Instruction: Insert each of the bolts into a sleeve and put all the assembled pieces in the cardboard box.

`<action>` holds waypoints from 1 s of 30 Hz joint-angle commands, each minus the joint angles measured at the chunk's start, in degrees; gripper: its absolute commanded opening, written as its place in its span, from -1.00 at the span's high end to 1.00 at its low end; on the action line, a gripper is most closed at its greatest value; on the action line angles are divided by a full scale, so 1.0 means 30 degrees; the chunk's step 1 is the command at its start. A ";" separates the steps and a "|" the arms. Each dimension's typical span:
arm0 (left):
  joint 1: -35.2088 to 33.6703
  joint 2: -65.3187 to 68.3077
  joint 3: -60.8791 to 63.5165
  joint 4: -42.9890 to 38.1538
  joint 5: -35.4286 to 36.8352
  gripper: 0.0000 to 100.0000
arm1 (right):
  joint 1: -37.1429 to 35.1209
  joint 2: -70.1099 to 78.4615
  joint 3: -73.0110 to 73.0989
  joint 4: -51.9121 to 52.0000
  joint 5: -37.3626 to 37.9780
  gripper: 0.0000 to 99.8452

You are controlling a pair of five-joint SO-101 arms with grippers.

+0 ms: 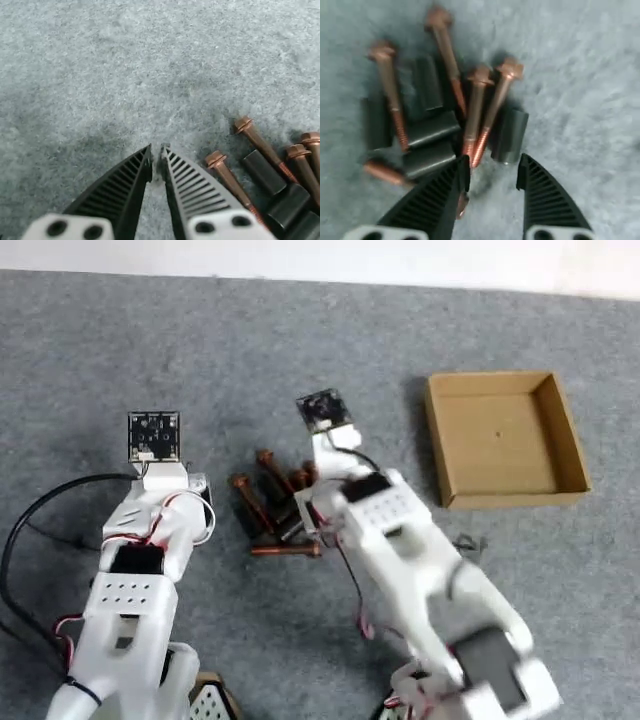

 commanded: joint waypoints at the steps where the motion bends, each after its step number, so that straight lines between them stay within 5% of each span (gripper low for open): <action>1: -0.0132 0.0073 -0.0601 0.0117 0.0000 0.90 | 0.0132 0.1773 -0.1597 -0.0396 -0.0117 0.70; 30: 0.0278 -0.0044 -0.0689 0.0117 -0.0088 0.90 | 0.2359 0.6256 -0.3092 -0.2623 0.0000 0.70</action>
